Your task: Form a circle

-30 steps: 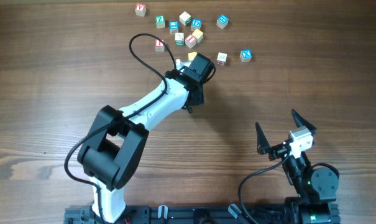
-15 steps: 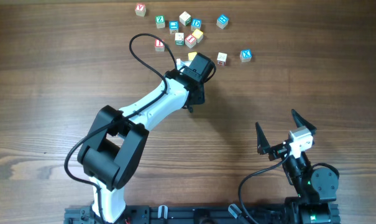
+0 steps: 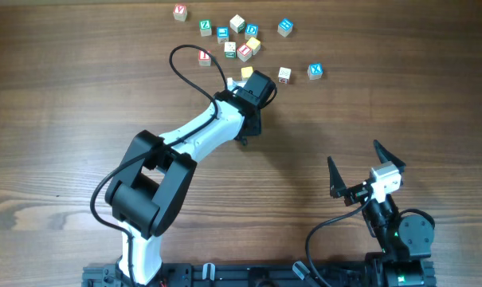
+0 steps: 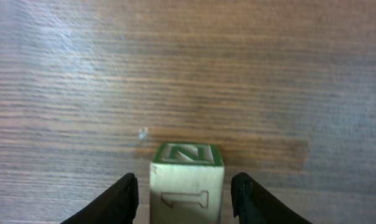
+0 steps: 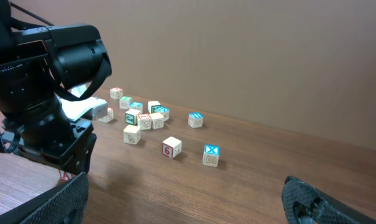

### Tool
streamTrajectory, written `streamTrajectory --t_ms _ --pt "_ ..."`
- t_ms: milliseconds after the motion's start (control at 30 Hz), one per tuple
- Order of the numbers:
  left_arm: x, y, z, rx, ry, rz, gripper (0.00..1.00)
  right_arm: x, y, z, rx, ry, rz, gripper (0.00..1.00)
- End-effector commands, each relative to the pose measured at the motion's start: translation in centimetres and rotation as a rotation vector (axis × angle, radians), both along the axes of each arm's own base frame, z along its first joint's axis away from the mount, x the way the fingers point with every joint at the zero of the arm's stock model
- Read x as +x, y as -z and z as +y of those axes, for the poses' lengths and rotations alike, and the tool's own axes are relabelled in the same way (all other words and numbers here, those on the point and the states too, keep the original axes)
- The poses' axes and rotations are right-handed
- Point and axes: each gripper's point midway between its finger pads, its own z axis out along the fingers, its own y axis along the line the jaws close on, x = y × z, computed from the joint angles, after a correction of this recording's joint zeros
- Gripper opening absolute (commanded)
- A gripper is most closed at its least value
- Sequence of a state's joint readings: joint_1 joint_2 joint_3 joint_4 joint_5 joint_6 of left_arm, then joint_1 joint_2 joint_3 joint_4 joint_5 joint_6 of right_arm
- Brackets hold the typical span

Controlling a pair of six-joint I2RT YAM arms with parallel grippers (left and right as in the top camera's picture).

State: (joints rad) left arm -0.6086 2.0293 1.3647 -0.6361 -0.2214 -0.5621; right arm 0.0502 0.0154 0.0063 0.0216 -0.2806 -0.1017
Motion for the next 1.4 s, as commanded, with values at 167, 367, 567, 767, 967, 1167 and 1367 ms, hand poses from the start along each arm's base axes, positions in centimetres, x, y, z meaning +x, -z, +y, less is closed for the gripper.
streamTrajectory --t_ms 167,367,567,767,967,1167,1367 --pt "1.0 0.2 1.4 0.056 -0.025 -0.042 0.31 0.0 -0.2 0.0 -0.002 0.0 -0.009 1.0" --pt "1.2 0.3 2.3 0.051 -0.049 -0.032 0.26 0.0 -0.2 0.0 -0.003 0.0 -0.009 1.0" --pt "1.8 0.5 3.9 0.013 -0.122 -0.006 0.29 0.0 -0.2 0.0 -0.003 0.0 -0.009 1.0" --pt "1.1 0.9 2.6 -0.099 -0.106 0.067 0.31 0.0 -0.2 0.0 -0.002 0.0 -0.009 1.0" --pt "0.3 1.1 1.4 -0.163 -0.085 0.115 0.32 0.0 -0.2 0.0 -0.003 0.0 -0.009 1.0" --pt "0.2 1.1 1.5 -0.161 -0.085 0.119 0.46 0.0 -0.2 0.0 -0.002 0.0 -0.009 1.0" --pt "0.3 1.1 1.5 -0.161 -0.086 0.118 0.29 0.0 -0.2 0.0 -0.002 0.0 -0.009 1.0"
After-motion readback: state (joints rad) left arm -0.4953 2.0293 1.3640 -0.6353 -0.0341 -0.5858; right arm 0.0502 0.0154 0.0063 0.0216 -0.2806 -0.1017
